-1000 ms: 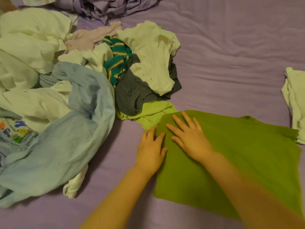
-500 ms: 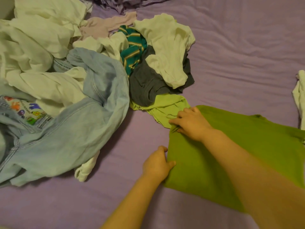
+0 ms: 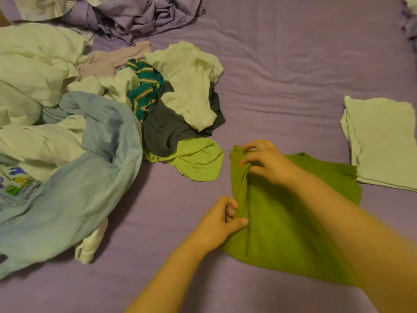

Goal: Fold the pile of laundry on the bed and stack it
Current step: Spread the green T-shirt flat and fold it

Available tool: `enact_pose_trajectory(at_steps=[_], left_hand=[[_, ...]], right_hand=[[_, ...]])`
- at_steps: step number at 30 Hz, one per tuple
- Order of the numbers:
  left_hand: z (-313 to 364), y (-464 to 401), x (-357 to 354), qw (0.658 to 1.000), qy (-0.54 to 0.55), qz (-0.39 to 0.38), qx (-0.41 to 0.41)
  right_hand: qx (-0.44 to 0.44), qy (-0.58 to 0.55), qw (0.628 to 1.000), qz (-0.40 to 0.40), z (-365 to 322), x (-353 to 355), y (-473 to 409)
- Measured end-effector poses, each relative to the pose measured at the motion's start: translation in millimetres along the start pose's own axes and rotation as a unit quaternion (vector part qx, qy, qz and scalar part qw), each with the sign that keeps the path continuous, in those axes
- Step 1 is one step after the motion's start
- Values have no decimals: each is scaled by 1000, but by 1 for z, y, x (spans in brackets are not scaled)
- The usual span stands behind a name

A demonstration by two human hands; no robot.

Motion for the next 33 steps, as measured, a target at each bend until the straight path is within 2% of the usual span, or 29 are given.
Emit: enact_pose_trajectory(at_steps=[4, 6, 7, 9, 11, 13, 15, 19, 21, 23, 25, 28, 33], left_hand=[[-2, -22, -56, 996, -50, -67, 39], [-1, -43, -62, 985, -166, -44, 1], [4, -55, -59, 969, -245, -18, -38], [21, -80, -54, 909, -396, 18, -127], [39, -107, -54, 824, -532, 1, -195], [52, -135, -58, 759, -616, -33, -210], [60, -161, -57, 731, -657, -60, -177], [66, -190, -48, 717, -684, -108, -81], [69, -193, -45, 684, -715, -118, -83], [70, -192, -43, 657, -738, -126, -83], [71, -190, -40, 654, -742, -127, -69], [77, -182, -41, 663, -734, -134, -67], [101, -171, -70, 732, -657, -173, -56]], right_hand=[[-80, -72, 994, -14, 40, -14, 40], [-132, -152, 979, -19, 56, -33, 60], [-159, -189, 969, -5, 62, -44, 69], [-205, -246, 946, 41, 68, -66, 86], [-233, -269, 929, 98, 68, -84, 99], [-264, -273, 913, 150, 65, -96, 111], [-294, -280, 898, 167, 58, -108, 122], [-330, -205, 911, 141, 36, -127, 142], [-347, -151, 918, 114, 31, -132, 147], [-374, -148, 911, 87, 31, -136, 151], [-388, -179, 900, 79, 31, -136, 153], [-381, -239, 884, 122, 34, -129, 160], [-397, -314, 844, 176, 46, -111, 191]])
Point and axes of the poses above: each hand's wrist, its own y-axis away from the middle knuckle, its own x-axis out of the back of the hand, z = x × y, the point moved 6 cm from there along -y, towards the middle knuckle, and after that the axes turned 9 degrees about y, right-handed, at the moved point
